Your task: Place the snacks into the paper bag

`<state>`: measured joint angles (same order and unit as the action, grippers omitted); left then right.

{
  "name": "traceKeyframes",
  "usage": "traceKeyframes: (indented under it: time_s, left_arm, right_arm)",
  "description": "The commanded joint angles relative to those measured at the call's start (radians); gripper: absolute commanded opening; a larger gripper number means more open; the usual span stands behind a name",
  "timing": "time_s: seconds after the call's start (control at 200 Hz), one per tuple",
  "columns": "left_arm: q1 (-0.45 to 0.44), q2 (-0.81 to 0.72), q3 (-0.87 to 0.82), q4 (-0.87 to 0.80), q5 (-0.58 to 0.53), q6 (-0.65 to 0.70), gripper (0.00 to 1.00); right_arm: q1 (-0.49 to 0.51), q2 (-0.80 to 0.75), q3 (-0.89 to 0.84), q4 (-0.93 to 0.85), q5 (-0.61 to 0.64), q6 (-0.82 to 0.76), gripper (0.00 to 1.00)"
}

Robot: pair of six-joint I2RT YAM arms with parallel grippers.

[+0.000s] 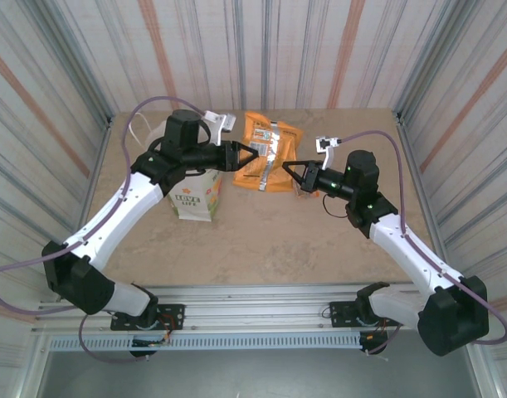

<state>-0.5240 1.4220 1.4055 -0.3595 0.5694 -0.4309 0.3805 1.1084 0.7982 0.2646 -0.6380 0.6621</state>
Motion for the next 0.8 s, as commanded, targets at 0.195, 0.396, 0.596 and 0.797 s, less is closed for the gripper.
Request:
traceKeyframes:
  time_s: [0.195,0.396,0.596,0.797]
  left_arm:
    - [-0.006,-0.006,0.036,0.035,0.046,-0.008,0.21]
    - [-0.007,-0.011,0.054,0.014,0.041,0.015,0.08]
    - [0.014,-0.040,0.070,-0.003,0.033,0.021,0.00]
    - [0.067,-0.083,0.111,-0.074,0.046,0.028,0.00]
  right_arm:
    - [0.009,-0.013,-0.005,0.031,-0.014,-0.033,0.00]
    - [0.010,-0.016,-0.005,0.023,0.005,-0.035,0.07]
    - [0.006,-0.030,-0.004,-0.003,0.041,-0.039,0.35]
    - [-0.024,-0.027,-0.009,-0.015,0.040,0.004,0.51]
